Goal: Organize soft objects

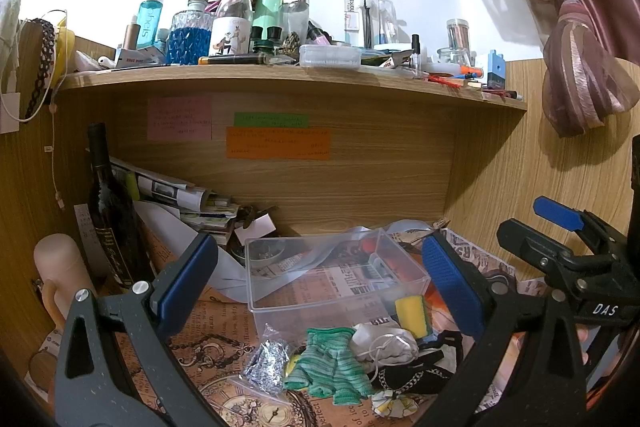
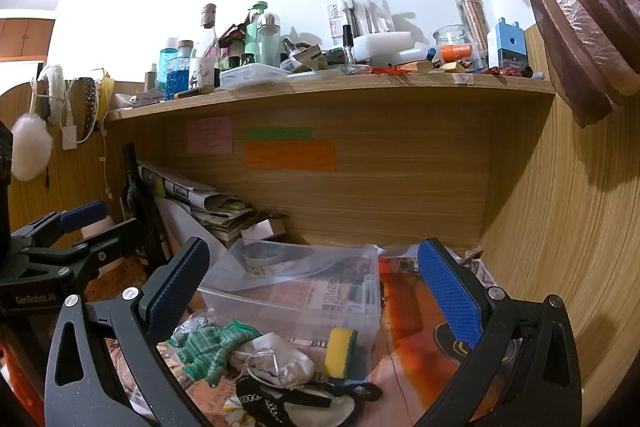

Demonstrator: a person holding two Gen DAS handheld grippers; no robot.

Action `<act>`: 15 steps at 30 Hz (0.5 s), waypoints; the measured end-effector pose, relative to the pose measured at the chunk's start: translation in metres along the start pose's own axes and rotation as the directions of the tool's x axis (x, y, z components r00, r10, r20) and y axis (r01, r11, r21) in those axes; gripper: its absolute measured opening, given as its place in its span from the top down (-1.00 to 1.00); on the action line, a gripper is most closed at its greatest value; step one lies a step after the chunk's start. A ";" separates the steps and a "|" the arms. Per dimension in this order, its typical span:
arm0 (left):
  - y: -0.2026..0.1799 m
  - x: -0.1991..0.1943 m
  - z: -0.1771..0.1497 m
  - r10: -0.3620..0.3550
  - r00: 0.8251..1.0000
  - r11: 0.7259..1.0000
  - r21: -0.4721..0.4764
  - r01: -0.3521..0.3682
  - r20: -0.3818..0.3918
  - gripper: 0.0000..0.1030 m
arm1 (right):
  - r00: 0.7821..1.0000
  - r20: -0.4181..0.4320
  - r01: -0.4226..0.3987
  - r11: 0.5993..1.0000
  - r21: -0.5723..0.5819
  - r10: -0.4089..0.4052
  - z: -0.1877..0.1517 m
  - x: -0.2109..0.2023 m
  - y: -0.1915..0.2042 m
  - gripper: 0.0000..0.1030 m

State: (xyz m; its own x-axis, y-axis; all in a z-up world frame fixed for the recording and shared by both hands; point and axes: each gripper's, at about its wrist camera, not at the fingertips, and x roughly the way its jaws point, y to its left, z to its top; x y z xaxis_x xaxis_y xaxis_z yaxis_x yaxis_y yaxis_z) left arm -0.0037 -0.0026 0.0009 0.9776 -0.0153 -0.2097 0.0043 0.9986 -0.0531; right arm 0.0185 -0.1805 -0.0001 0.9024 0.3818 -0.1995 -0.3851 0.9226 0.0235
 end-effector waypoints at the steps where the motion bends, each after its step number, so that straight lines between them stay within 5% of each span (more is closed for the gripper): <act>1: 0.000 0.000 0.000 0.001 1.000 1.000 0.000 -0.001 0.000 -1.00 | 1.000 0.000 -0.001 1.000 0.001 0.001 0.000 0.000 0.000 -1.00; 15: 0.000 0.000 0.000 -0.001 1.000 1.000 0.000 0.001 0.001 -1.00 | 1.000 0.000 -0.003 1.000 -0.001 0.003 -0.001 0.001 0.001 -1.00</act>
State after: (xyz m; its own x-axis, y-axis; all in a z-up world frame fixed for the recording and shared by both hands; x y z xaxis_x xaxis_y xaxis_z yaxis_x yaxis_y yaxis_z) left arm -0.0037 -0.0025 0.0008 0.9778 -0.0159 -0.2089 0.0048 0.9986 -0.0534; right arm 0.0186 -0.1789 -0.0012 0.9011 0.3850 -0.1996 -0.3884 0.9212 0.0232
